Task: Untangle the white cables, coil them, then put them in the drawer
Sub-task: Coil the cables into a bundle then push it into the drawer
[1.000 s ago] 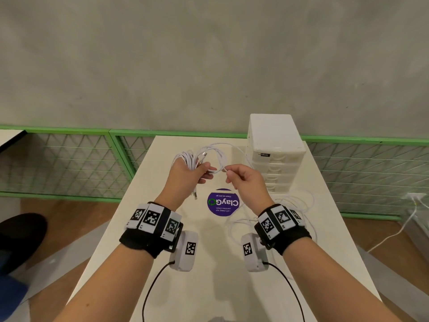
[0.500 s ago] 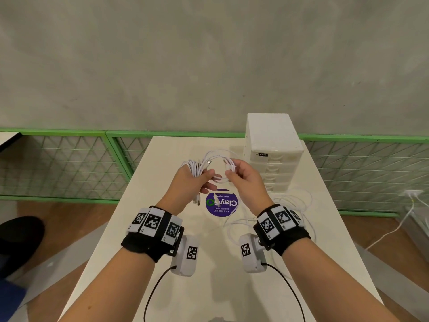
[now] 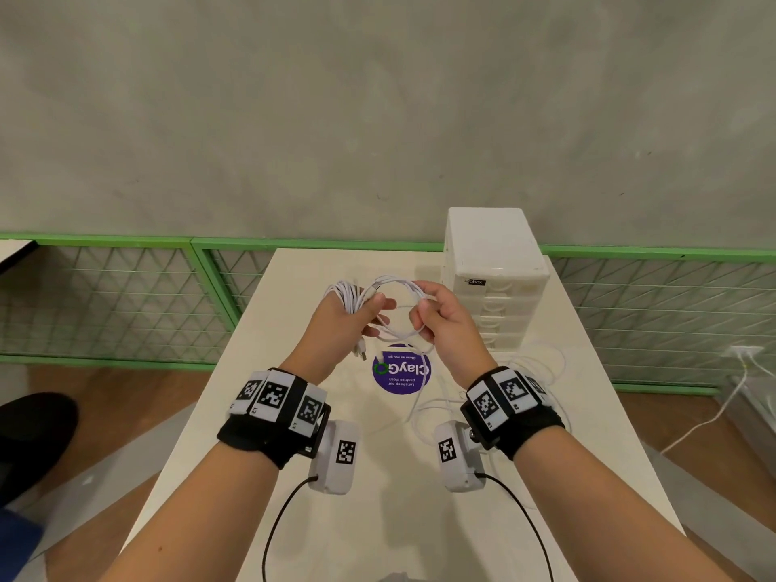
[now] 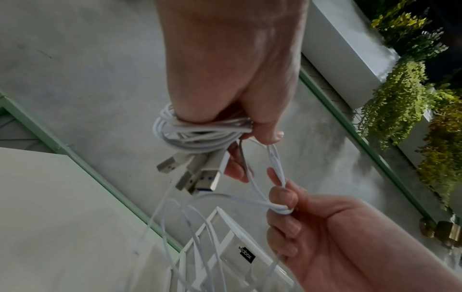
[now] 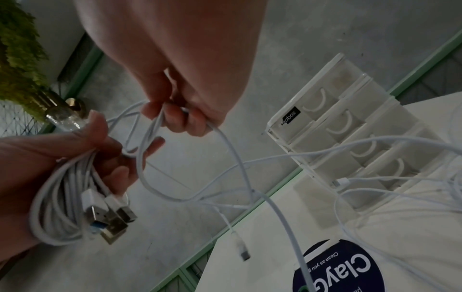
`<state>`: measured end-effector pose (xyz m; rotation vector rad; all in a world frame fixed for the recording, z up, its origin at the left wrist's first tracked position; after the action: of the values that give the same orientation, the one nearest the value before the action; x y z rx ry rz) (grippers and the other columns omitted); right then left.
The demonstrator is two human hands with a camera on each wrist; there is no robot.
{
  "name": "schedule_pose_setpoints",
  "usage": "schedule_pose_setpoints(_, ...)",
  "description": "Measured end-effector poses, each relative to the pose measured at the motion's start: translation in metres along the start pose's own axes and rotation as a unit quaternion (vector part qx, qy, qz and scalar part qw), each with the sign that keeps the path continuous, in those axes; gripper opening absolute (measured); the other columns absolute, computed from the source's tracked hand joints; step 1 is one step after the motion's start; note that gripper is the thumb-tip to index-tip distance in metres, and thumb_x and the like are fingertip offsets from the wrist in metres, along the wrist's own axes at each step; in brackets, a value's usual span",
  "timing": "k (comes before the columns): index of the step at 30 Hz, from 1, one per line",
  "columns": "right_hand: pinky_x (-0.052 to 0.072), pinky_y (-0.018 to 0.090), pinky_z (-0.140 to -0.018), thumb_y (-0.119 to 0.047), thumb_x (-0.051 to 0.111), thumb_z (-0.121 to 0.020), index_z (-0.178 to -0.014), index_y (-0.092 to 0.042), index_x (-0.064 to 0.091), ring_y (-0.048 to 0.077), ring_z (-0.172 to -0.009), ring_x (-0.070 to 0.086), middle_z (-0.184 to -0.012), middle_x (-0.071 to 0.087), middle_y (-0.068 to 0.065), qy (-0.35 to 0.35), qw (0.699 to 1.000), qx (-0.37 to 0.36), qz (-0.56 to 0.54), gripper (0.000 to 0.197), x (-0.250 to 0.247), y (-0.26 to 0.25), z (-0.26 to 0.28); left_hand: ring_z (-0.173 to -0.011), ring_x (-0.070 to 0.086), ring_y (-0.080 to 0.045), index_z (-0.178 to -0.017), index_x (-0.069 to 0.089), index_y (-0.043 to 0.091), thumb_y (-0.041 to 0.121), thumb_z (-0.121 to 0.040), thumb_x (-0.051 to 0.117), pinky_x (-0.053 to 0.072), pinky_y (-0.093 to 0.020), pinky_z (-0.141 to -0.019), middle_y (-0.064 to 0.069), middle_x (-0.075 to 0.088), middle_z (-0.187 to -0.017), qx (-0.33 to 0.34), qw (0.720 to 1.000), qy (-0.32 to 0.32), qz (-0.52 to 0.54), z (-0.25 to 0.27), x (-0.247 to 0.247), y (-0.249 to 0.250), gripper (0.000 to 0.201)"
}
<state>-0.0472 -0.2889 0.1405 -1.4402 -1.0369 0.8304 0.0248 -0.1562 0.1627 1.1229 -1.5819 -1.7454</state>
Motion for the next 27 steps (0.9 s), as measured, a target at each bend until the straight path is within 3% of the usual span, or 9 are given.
schedule_pose_setpoints(3, 0.033, 0.016, -0.052, -0.008, 0.036, -0.100, -0.103, -0.026, 0.052, 0.008, -0.054, 0.037, -0.064, 0.045, 0.001, -0.003, 1.000, 0.022, -0.004, 0.024, 0.001, 0.001, -0.001, -0.066, 0.065, 0.000, -0.100, 0.067, -0.006, 0.020, -0.098, 0.050, 0.052, -0.014, -0.060, -0.002, 0.073, -0.084, 0.008, 1.000, 0.008, 0.010, 0.000, 0.000, -0.001, 0.032)
schedule_pose_setpoints(6, 0.038, 0.016, -0.052, -0.008, 0.042, -0.098, -0.100, -0.028, 0.052, 0.011, -0.056, 0.043, -0.070, 0.053, 0.001, -0.010, 0.998, 0.042, 0.037, 0.023, 0.001, 0.006, -0.003, -0.068, 0.066, 0.004, -0.100, 0.068, -0.001, 0.024, -0.098, 0.050, 0.047, -0.009, -0.058, 0.000, 0.072, -0.086, -0.002, 0.999, 0.030, 0.020, 0.000, -0.002, -0.003, 0.030)
schedule_pose_setpoints(8, 0.045, 0.018, -0.053, -0.007, 0.050, -0.094, -0.102, -0.025, 0.054, 0.012, -0.058, 0.053, -0.075, 0.058, 0.001, -0.015, 0.995, 0.057, 0.081, 0.020, 0.001, 0.008, -0.002, -0.073, 0.068, -0.001, -0.099, 0.067, 0.005, 0.028, -0.097, 0.051, 0.049, -0.011, -0.060, -0.003, 0.073, -0.087, -0.010, 0.998, 0.042, 0.042, -0.002, -0.004, -0.002, 0.028)
schedule_pose_setpoints(10, 0.048, 0.017, -0.052, -0.006, 0.058, -0.089, -0.103, -0.021, 0.057, 0.007, -0.056, 0.059, -0.073, 0.059, 0.002, -0.014, 0.993, 0.066, 0.100, 0.020, 0.001, 0.010, -0.001, -0.077, 0.071, -0.012, -0.092, 0.067, 0.009, 0.031, -0.096, 0.054, 0.053, -0.019, -0.065, -0.008, 0.073, -0.085, -0.027, 0.995, 0.055, 0.080, -0.004, -0.005, -0.001, 0.025)
schedule_pose_setpoints(12, 0.048, 0.018, -0.052, -0.006, 0.065, -0.085, -0.098, -0.024, 0.059, 0.007, -0.057, 0.061, -0.075, 0.061, 0.006, -0.010, 0.993, 0.063, 0.097, 0.023, 0.001, 0.011, 0.001, -0.067, 0.069, -0.019, -0.082, 0.065, 0.009, 0.030, -0.093, 0.060, 0.055, -0.025, -0.062, -0.010, 0.070, -0.071, -0.042, 0.990, 0.082, 0.107, -0.004, -0.007, 0.001, 0.024)
schedule_pose_setpoints(15, 0.054, 0.032, -0.062, -0.005, 0.070, -0.080, -0.094, -0.031, 0.061, 0.020, -0.068, 0.064, -0.079, 0.065, 0.009, -0.003, 0.997, 0.044, 0.068, 0.031, 0.004, 0.009, 0.002, -0.050, 0.062, -0.021, -0.065, 0.059, 0.008, 0.027, -0.087, 0.067, 0.051, -0.027, -0.050, -0.006, 0.060, -0.049, -0.049, 0.983, 0.127, 0.125, -0.002, -0.010, 0.005, 0.030)
schedule_pose_setpoints(22, 0.055, 0.039, -0.071, 0.000, 0.067, -0.080, -0.082, -0.025, 0.053, 0.021, -0.075, 0.062, -0.082, 0.063, 0.001, -0.024, 0.995, 0.030, 0.089, 0.029, 0.007, 0.008, 0.000, -0.041, 0.048, -0.019, -0.055, 0.052, 0.012, 0.025, -0.084, 0.068, 0.037, -0.022, -0.041, -0.003, 0.052, -0.041, -0.061, 0.989, 0.121, 0.058, -0.003, -0.009, 0.005, 0.036)
schedule_pose_setpoints(27, 0.050, 0.032, -0.071, -0.009, 0.050, -0.093, -0.084, -0.016, 0.055, 0.019, -0.076, 0.063, -0.080, 0.063, 0.003, -0.018, 0.998, 0.043, 0.053, 0.013, 0.008, 0.003, 0.003, -0.036, 0.045, -0.012, -0.061, 0.054, 0.009, 0.019, -0.085, 0.066, 0.037, -0.021, -0.042, -0.010, 0.054, -0.048, -0.054, 0.994, 0.087, 0.040, -0.001, -0.006, 0.006, 0.028)
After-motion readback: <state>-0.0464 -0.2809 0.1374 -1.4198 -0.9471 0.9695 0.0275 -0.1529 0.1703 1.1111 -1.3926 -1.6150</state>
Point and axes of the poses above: each hand's wrist, its own z-axis away from the middle knuckle, its own x-axis out of the palm, y = z × x, the point moved 5 cm from there along -z, towards the middle knuckle
